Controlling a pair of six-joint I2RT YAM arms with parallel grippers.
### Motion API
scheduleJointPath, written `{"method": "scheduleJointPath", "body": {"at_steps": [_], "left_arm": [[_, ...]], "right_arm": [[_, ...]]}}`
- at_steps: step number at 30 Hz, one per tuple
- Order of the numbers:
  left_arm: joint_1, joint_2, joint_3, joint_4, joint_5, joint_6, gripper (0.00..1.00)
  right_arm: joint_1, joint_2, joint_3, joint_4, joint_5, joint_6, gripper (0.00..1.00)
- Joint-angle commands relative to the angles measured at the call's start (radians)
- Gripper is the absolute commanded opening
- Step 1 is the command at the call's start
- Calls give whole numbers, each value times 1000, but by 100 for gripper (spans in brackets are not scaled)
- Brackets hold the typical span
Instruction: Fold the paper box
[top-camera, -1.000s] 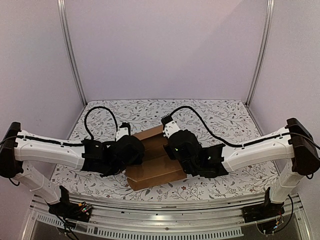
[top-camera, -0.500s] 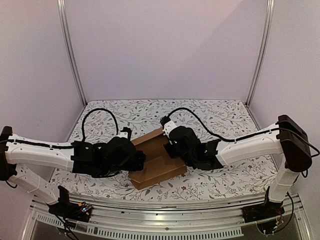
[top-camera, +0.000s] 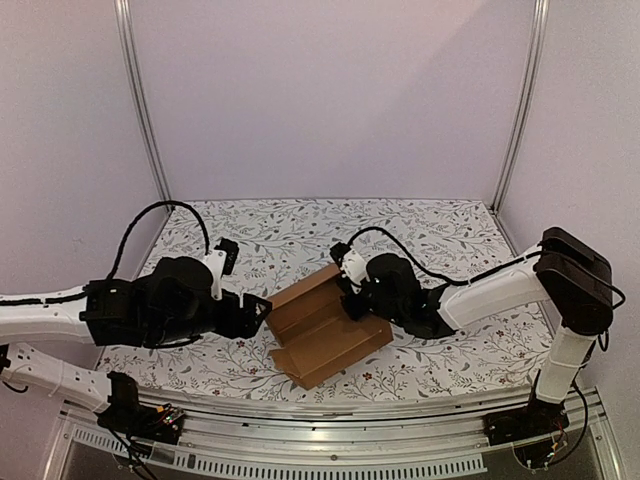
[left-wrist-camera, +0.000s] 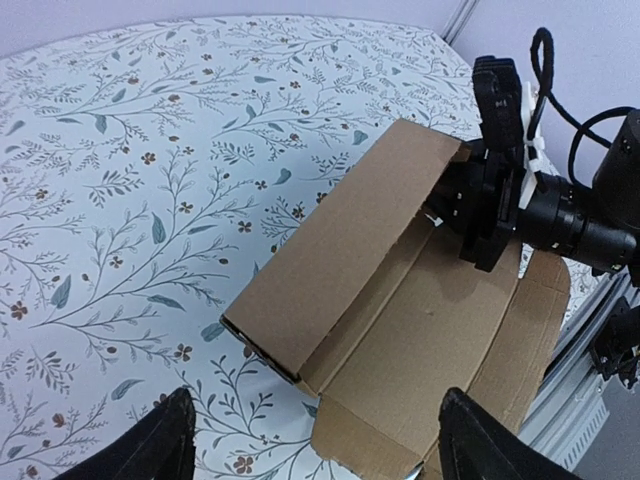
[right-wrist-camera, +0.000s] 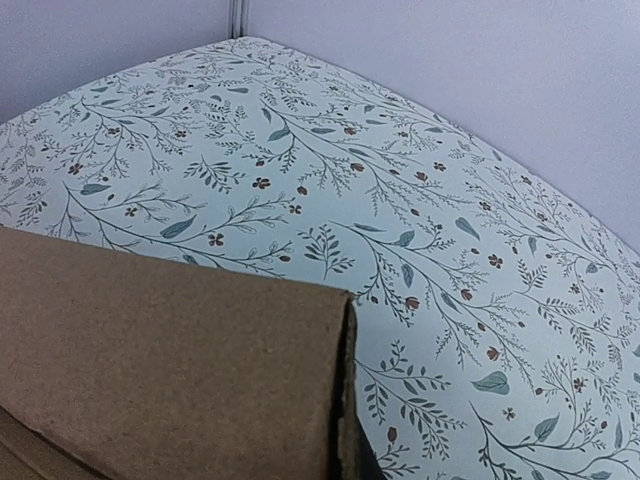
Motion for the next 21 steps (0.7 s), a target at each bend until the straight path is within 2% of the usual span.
{"method": "scheduleJointPath", "body": {"at_steps": [1, 3, 7, 12, 16, 21], "left_arm": [[72, 28, 22, 54, 75, 96, 81], [110, 57, 29, 98, 116, 112, 79], [165, 114, 52, 179, 175, 144, 74], [212, 245, 111, 254, 256, 178, 65], [233, 358, 156, 331, 324, 174, 55], [253, 475, 194, 423, 393, 158, 18]], "right_arm": [[-34, 78, -25, 207, -218, -51, 0], [-55, 123, -34, 300, -290, -28, 0], [-56, 212, -92, 547, -337, -52, 0], [-57, 291, -98, 610, -374, -80, 0], [-57, 334, -112, 668, -376, -67, 0], [-56, 357, -120, 694, -376, -59, 0]]}}
